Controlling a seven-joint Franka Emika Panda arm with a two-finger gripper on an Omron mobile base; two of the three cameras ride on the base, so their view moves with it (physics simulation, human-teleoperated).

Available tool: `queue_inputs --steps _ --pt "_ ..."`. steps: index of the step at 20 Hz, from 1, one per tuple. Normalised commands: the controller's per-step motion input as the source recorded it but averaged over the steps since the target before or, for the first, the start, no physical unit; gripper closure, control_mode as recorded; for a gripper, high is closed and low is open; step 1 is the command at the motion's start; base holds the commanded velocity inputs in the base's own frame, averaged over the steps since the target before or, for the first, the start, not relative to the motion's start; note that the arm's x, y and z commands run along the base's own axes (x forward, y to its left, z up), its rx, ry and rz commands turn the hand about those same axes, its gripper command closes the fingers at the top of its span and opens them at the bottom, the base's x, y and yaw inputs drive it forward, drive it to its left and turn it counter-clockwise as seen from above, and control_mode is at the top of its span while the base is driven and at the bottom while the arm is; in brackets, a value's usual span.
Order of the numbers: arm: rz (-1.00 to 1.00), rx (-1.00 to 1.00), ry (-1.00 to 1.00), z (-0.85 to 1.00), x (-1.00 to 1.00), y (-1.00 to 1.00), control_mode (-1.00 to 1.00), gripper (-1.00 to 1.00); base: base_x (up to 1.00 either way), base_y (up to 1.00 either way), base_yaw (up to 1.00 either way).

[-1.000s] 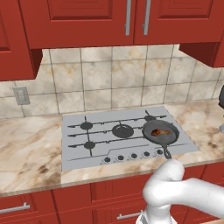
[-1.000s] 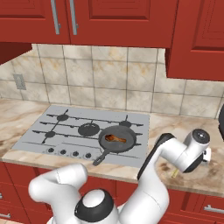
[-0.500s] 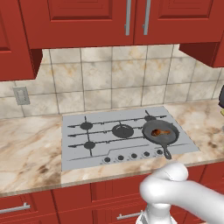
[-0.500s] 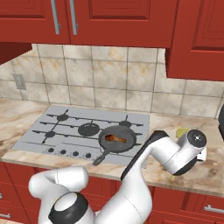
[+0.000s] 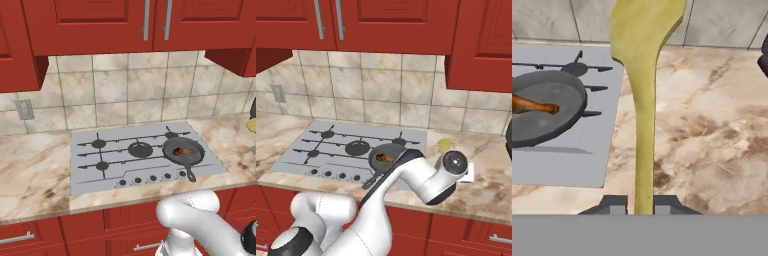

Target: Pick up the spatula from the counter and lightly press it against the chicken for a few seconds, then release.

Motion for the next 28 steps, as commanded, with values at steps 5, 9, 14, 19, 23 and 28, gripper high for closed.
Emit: queue_inputs --steps 5,9,14,19,23,28 --pt "0.0 -0.08 -0.1 0.24 -0.28 0.4 -1.0 1.0 0.0 0.0 0.0" --pt "0.05 -0.03 0.06 0.38 -0.18 0.15 -1.0 1.0 0.0 0.0 0.0" --pt "0.13 -0.02 0.24 0.39 -0.08 0.15 -1.0 1.0 0.0 0.0 0.0" --pt "0.08 -0.04 0.24 0.29 -0.02 0.33 -1.0 1.0 0.0 0.0 0.0" --pt "0.08 -0.04 0.16 0.01 -0.04 0.43 -1.0 1.0 0.0 0.0 0.0" --pt "0.09 0.0 0.13 0.0 0.0 0.29 -1.0 1.0 0.0 0.0 0.0"
